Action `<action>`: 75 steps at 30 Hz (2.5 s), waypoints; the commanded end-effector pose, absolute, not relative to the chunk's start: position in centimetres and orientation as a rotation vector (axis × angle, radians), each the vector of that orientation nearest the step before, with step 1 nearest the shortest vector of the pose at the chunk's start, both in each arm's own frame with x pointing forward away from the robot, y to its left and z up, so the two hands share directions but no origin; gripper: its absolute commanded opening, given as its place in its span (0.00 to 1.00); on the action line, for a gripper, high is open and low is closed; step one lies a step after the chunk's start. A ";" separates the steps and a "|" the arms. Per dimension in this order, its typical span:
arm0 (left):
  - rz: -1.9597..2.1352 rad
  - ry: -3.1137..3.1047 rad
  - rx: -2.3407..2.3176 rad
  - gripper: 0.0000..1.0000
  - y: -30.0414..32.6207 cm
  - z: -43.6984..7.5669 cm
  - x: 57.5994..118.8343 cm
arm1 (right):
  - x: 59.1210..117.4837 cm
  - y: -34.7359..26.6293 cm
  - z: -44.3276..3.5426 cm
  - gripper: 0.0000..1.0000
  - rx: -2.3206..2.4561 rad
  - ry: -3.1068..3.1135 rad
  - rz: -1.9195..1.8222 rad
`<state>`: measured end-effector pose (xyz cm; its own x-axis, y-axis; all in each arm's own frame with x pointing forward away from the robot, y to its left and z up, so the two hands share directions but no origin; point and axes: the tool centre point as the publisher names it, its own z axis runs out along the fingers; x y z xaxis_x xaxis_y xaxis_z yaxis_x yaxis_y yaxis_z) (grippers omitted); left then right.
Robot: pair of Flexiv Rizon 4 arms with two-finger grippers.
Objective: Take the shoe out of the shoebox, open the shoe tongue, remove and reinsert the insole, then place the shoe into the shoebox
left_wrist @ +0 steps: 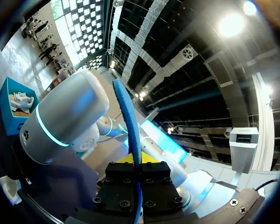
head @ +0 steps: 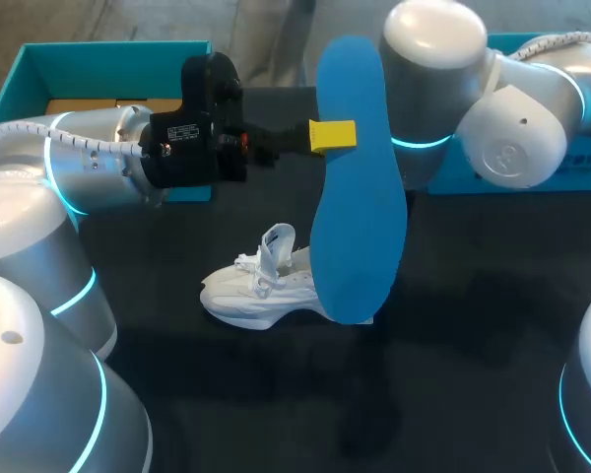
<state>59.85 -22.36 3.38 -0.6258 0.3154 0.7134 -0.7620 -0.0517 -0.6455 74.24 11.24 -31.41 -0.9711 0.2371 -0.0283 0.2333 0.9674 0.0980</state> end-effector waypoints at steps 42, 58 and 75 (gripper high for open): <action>1.782 -1.450 0.499 0.00 -22.4 3.3 59.8 | 80.7 17.9 -36.8 1.00 0.078 3.179 0.177; 1.782 -1.450 0.499 0.00 -22.4 3.3 59.8 | 78.8 18.2 -37.7 0.00 0.130 3.222 0.256; 1.782 -1.450 0.499 0.00 -22.4 3.3 59.8 | 77.3 18.6 -32.9 0.00 0.753 3.189 0.457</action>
<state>59.84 -22.36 3.38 -0.6258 0.3151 0.7135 -0.7620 -0.0517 -0.6455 77.45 19.40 -33.19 -0.9020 0.3794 0.2062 0.4178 0.8874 0.1950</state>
